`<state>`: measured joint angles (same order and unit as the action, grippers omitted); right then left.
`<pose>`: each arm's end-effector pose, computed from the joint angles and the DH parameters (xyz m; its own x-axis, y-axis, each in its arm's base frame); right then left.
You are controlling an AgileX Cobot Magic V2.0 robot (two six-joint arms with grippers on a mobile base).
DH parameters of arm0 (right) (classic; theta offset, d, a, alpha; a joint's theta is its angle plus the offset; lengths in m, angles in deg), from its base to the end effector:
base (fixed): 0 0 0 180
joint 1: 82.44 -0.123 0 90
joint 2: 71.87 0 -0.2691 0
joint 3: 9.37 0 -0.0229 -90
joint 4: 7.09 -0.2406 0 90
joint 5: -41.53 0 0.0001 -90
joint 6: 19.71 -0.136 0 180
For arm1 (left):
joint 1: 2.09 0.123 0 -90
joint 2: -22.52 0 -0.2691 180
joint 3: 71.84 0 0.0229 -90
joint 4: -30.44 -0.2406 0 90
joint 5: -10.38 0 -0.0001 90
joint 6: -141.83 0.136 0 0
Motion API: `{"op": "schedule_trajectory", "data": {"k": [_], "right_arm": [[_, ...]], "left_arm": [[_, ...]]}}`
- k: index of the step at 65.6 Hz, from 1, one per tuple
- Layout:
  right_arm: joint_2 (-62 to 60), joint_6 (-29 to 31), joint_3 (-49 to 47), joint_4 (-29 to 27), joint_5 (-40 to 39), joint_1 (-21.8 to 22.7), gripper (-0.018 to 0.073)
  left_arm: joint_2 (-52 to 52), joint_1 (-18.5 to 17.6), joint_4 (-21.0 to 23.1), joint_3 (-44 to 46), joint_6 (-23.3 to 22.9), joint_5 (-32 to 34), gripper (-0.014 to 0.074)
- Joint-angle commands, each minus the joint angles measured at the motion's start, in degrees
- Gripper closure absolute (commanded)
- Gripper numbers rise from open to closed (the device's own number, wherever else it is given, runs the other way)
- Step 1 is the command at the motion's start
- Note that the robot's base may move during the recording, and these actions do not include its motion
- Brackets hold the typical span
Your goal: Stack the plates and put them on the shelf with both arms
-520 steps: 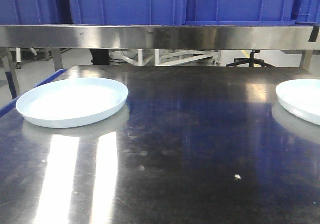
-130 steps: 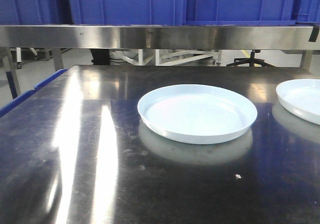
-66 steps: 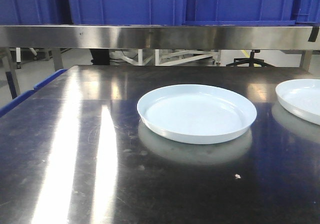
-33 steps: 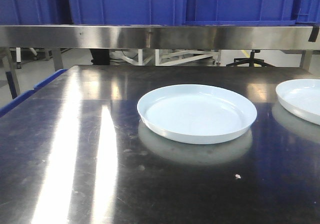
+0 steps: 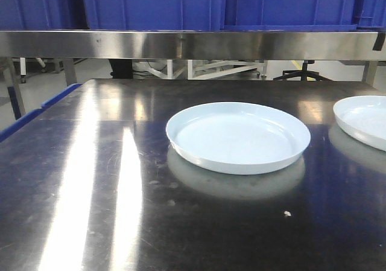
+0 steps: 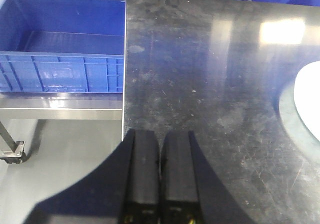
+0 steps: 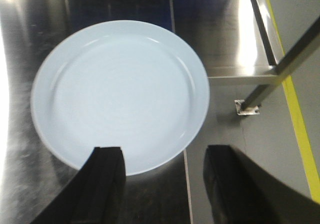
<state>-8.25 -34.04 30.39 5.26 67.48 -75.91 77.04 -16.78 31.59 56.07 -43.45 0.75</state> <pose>0.2223 -0.0383 0.2457 -0.6113 0.1258 -0.7813 0.2201 0.9754 -0.0152 0.1961 -0.0519 0.2351 -0.4536 0.0034 -0.8912 0.2071 0.9730 -0.1017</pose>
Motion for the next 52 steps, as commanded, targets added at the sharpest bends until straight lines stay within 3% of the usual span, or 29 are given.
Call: {"op": "schedule_trajectory", "data": {"k": [1, 26, 52], "right_arm": [[2.8, 0.1, -4.0, 1.0, -4.8, 2.6, 0.0095], [18.5, 0.1, -14.6, 1.0, -3.1, 8.7, 0.0095], [26.7, 0.1, -15.7, 1.0, -4.7, 10.9, 0.0095]], "left_arm": [[-0.5, 0.1, 0.3, 1.6, -0.4, 4.9, 0.0510], [-0.5, 0.1, 0.3, 1.6, -0.4, 4.9, 0.0510], [-0.5, 0.1, 0.3, 1.6, -0.4, 4.9, 0.0510]]}}
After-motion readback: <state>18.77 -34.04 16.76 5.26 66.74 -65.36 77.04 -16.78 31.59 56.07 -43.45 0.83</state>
